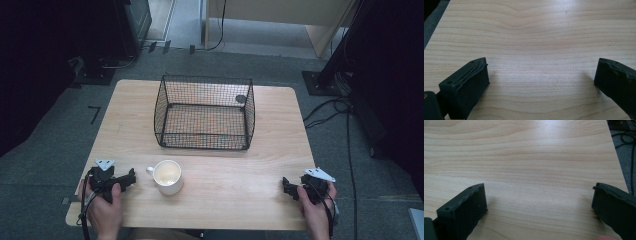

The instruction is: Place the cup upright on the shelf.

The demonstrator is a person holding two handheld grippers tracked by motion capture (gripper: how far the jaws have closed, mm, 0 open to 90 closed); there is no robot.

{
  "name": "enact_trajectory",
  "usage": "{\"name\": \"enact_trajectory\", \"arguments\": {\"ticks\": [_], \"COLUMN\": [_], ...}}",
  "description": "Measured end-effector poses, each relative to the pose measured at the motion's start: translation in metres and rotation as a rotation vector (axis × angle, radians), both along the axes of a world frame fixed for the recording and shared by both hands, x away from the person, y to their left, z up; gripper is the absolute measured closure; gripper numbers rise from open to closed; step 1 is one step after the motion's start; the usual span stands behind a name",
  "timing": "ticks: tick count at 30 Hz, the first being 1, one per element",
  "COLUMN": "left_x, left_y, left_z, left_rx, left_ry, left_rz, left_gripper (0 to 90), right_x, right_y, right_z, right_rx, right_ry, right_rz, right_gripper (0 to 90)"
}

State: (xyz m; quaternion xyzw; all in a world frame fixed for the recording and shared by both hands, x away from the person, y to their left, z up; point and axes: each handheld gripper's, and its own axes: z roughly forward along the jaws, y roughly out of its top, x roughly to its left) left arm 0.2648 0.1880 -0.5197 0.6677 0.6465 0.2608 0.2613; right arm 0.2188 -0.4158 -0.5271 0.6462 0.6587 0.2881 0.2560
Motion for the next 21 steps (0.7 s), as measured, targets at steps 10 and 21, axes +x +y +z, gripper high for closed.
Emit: {"name": "enact_trajectory", "arguments": {"ticks": [10,21], "left_x": [0.0,0.0], "left_y": [-0.002,-0.002], "left_z": [0.0,0.0], "left_rx": [-0.001,-0.001], "left_ry": [0.001,0.001], "left_rz": [-0.002,-0.002], "left_gripper": [0.0,0.0], "right_x": [0.0,0.007], "right_y": [0.006,0.037], "right_z": [0.017,0.035], "right_rx": [0.022,0.027], "right_ry": [-0.03,-0.057], "right_rz": [0.007,0.099], "right_gripper": [0.0,0.0]}}
